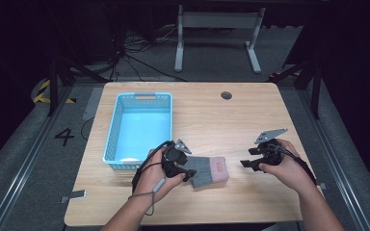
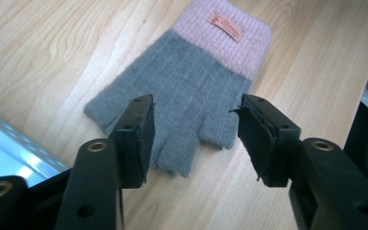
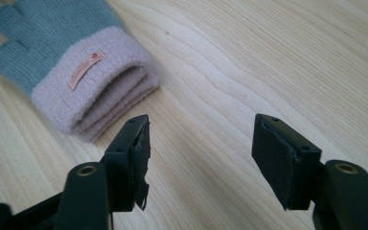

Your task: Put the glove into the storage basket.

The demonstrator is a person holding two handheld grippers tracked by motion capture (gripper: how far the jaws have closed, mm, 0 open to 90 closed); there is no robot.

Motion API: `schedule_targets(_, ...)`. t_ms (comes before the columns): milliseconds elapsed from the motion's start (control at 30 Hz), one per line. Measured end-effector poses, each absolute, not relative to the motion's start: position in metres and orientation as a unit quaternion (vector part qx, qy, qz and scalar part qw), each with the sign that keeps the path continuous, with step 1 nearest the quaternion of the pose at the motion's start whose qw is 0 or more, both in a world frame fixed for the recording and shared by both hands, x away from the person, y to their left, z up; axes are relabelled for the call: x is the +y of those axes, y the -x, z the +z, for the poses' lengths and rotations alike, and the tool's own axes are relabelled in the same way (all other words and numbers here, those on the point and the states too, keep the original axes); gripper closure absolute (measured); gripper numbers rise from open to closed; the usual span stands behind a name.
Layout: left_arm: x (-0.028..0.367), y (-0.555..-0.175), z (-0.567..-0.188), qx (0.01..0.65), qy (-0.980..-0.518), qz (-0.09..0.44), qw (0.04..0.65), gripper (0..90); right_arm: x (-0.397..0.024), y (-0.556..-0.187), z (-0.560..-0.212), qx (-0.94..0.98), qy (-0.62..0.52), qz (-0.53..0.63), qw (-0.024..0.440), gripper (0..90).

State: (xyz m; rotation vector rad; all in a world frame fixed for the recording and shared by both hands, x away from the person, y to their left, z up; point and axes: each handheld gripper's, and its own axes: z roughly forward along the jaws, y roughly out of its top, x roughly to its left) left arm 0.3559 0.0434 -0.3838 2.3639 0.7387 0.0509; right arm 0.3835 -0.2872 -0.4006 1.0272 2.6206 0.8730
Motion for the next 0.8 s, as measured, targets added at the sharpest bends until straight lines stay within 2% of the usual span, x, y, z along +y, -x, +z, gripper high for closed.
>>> schedule_targets(133, 0.035, -0.361, -0.381, 0.279, -0.907, 0.022, 0.315, 42.7, -0.293, -0.385, -0.400, 0.878, -0.361, 0.299, 0.102, 26.9)
schedule_targets(267, 0.026, -0.367, -0.378, 0.274, -0.911, 0.020, 0.308, 38.4, -0.301, -0.385, -0.397, 0.873, -0.365, 0.306, 0.103, 21.6)
schedule_targets(433, 0.015, -0.378, -0.386, 0.257, -0.915, 0.000, 0.310, 33.9, -0.307, -0.385, -0.393, 0.869, -0.367, 0.310, 0.115, 21.4)
schedule_targets(800, -0.001, -0.384, -0.405, 0.244, -0.931, 0.012, 0.270, 27.4, -0.309, -0.384, -0.392, 0.877, -0.357, 0.299, 0.121, 22.9)
